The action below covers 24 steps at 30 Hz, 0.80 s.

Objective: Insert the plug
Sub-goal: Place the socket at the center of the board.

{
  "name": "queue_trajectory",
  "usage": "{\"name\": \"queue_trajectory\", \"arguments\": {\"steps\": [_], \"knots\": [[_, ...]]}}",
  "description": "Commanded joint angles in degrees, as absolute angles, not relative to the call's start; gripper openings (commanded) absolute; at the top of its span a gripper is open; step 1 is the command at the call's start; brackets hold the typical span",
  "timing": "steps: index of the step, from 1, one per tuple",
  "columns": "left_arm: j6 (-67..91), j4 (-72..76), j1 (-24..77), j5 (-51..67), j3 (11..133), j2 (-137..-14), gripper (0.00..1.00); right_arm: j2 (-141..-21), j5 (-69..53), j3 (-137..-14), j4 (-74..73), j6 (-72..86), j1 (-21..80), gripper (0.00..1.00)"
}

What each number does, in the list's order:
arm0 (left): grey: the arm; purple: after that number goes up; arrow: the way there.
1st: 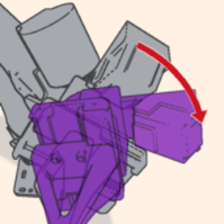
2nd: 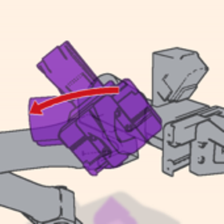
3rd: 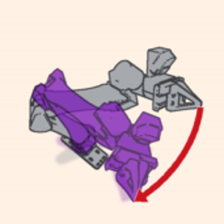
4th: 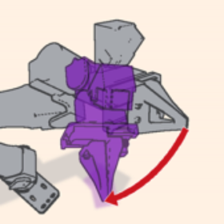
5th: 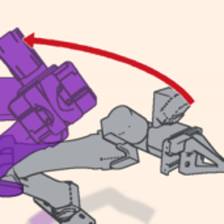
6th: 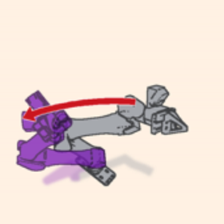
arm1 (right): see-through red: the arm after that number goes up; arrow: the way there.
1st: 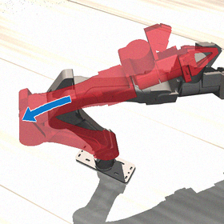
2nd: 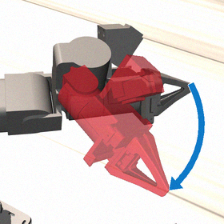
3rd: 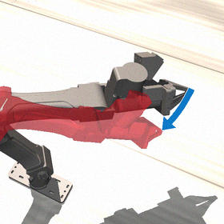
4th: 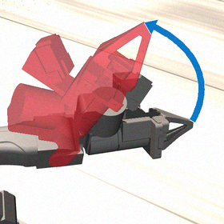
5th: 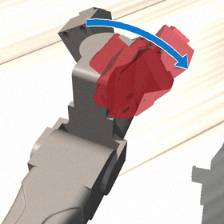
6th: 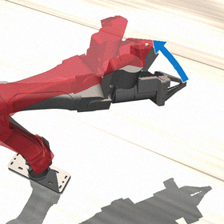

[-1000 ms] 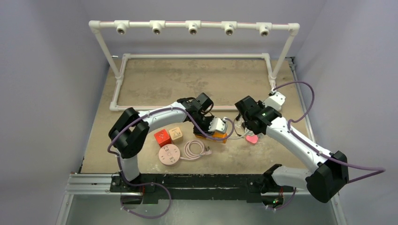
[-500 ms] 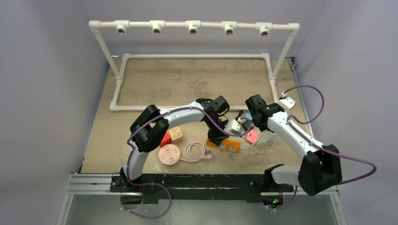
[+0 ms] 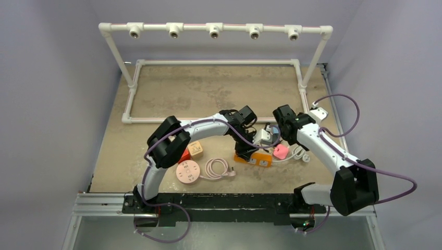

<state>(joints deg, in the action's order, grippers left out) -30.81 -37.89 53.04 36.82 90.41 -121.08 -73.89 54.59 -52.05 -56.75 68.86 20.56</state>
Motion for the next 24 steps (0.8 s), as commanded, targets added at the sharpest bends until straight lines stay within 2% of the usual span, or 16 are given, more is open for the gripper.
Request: {"name": "queue_trajectory", "arguments": {"steps": [1,3,5,6,7,11,16,17,18,24], "knots": [[-27.8,-31.8,53.0,27.8,85.9,-123.1,0.46,-73.0,52.3,-53.5,-52.4,64.0,20.9,0.72],[-26.3,-30.8,52.2,27.9,85.8,-122.2,0.63,-72.3,50.1,-52.5,-50.2,62.4,21.6,0.72],[-24.3,-29.5,50.7,28.3,85.7,-120.8,0.69,-71.3,47.5,-51.2,-48.1,60.9,22.0,0.72],[-22.8,-28.6,49.7,28.7,85.4,-119.8,0.77,-70.7,45.7,-50.6,-46.7,60.1,22.0,0.71],[-22.1,-27.7,48.9,28.9,85.0,-118.7,0.81,-70.1,45.2,-49.9,-46.2,59.7,22.0,0.71],[-21.1,-26.1,46.1,31.9,81.8,-113.0,0.83,-67.9,40.9,-48.1,-44.3,58.2,22.0,0.71],[-19.5,-25.9,44.4,34.0,78.8,-108.4,0.85,-65.3,37.5,-47.6,-40.2,53.1,22.0,0.77],[-19.0,-25.1,44.0,34.5,78.6,-107.6,0.92,-64.9,36.9,-47.6,-39.1,51.1,21.9,0.79],[-18.2,-24.4,43.5,35.1,78.7,-107.0,0.95,-64.6,35.7,-47.6,-37.8,48.9,21.9,0.8],[-24.0,-27.5,43.6,36.8,79.3,-105.5,0.99,-64.4,33.8,-49.7,-37.4,45.0,21.8,0.76]]}}
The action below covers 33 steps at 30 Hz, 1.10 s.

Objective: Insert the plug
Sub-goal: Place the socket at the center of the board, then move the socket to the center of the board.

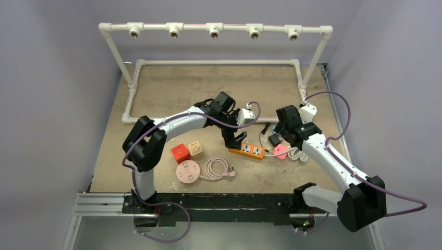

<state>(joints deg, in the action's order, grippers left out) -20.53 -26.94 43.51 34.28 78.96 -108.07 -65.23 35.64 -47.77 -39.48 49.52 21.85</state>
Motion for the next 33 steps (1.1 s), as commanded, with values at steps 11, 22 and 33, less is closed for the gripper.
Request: {"name": "queue_trajectory", "arguments": {"steps": [11,22,33], "knots": [[-37.5,-30.4,46.4,29.1,81.5,-114.3,0.91,-64.4,29.4,-47.9,-40.7,48.3,19.9,0.58],[-33.2,-28.4,53.9,33.4,75.6,-111.4,0.54,-69.1,21.0,-46.0,-36.7,47.1,19.6,0.64],[-28.5,-25.5,58.6,34.5,75.6,-110.7,0.39,-68.5,16.8,-38.8,-35.6,52.2,19.6,0.64]]}}
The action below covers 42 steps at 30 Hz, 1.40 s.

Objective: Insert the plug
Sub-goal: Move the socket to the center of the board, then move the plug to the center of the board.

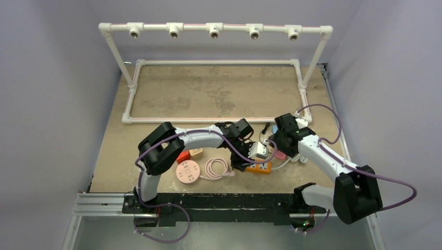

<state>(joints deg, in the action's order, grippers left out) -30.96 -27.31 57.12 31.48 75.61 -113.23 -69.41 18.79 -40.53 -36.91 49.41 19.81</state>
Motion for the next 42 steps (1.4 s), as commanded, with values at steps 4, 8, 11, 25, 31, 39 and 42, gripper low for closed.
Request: {"name": "queue_trajectory", "arguments": {"steps": [4,8,11,25,31,39,42], "knots": [[-25.9,-24.1,59.8,34.3,75.2,-110.7,0.43,-69.1,18.4,-38.8,-37.0,53.3,19.7,0.65],[-20.6,-22.1,59.5,33.3,75.3,-109.3,0.68,-71.2,20.5,-40.3,-38.6,53.8,19.7,0.78],[-18.9,-23.3,59.0,33.2,76.1,-107.1,0.84,-71.6,20.4,-39.3,-37.8,54.5,19.7,0.78],[-24.7,-43.1,44.4,32.2,85.4,-98.3,0.99,-79.3,16.9,-41.7,-24.2,50.8,20.4,0.61],[-27.7,-48.7,35.2,28.3,81.6,-92.6,0.99,-81.6,18.4,-49.8,-25.3,47.8,24.6,0.67],[-26.6,-44.9,28.4,24.3,74.6,-83.9,0.99,-71.7,17.2,-48.0,-32.9,45.5,29.6,0.88],[-25.8,-44.3,27.6,23.8,72.9,-82.2,0.99,-66.0,13.4,-44.8,-35.4,47.9,32.8,0.86]]}}
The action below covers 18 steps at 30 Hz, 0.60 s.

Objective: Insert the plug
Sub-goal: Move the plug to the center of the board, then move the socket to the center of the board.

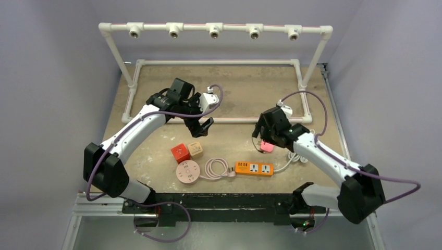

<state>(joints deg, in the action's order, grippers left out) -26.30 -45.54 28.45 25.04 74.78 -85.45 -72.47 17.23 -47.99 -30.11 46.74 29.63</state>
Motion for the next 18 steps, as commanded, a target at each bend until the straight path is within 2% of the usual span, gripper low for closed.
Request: {"name": "queue_trajectory", "arguments": {"steps": [1,6,11,13,18], "knots": [[-25.9,-44.3,27.3,23.9,72.3,-81.8,0.99,-64.6,12.2,-44.0,-36.2,48.7,34.3,0.83],[-27.6,-45.3,25.1,24.7,70.3,-81.0,0.99,-62.3,8.6,-43.7,-39.2,48.7,44.8,0.62],[-29.2,-46.9,22.9,24.5,69.3,-81.3,0.99,-64.0,7.1,-45.5,-40.5,46.0,53.8,0.28],[-29.8,-47.5,22.5,24.2,69.2,-81.2,0.99,-64.8,6.2,-45.9,-41.7,47.1,56.4,0.18],[-31.3,-48.9,22.0,24.1,68.4,-79.8,0.99,-66.8,1.9,-40.7,-37.7,50.6,60.3,0.15]]}}
